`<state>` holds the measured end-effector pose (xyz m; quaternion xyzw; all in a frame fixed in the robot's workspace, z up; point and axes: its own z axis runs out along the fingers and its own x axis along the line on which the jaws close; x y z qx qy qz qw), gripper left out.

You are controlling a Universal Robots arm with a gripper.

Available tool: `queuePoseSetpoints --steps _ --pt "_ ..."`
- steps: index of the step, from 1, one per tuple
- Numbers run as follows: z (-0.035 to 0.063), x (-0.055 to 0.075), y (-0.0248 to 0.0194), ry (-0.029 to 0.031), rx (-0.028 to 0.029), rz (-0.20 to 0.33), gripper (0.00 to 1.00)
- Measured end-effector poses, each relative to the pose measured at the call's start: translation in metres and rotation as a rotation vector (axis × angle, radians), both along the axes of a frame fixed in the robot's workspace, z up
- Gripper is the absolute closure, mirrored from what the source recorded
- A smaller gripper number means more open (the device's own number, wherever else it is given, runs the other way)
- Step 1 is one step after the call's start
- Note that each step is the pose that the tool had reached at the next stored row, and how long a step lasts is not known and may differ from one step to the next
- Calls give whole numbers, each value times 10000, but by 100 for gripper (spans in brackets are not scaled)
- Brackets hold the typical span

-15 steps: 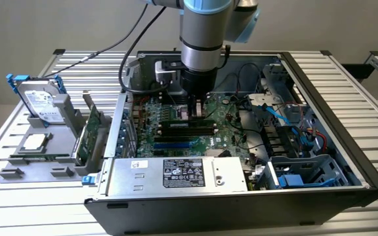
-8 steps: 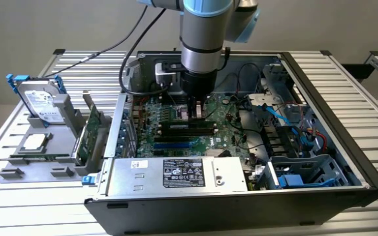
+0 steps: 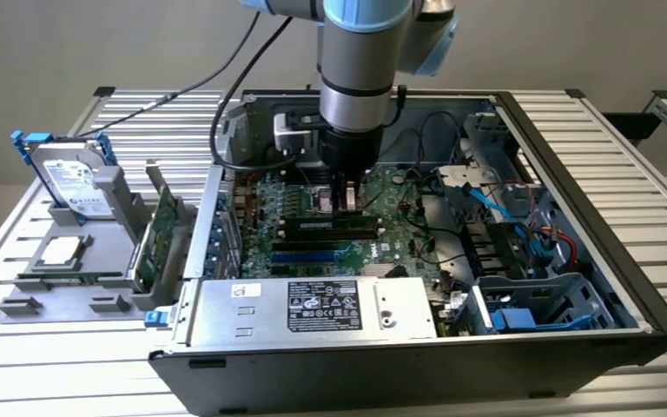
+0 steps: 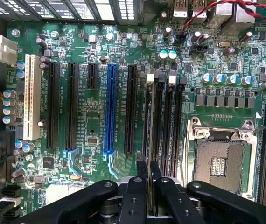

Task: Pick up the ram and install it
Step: 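Insert the ram into the slot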

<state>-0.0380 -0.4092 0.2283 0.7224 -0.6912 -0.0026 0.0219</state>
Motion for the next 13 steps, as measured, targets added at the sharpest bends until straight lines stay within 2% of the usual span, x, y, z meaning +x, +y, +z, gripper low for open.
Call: queuePoseSetpoints --steps 13 --pt "-45 0 -4 1 -1 1 86"
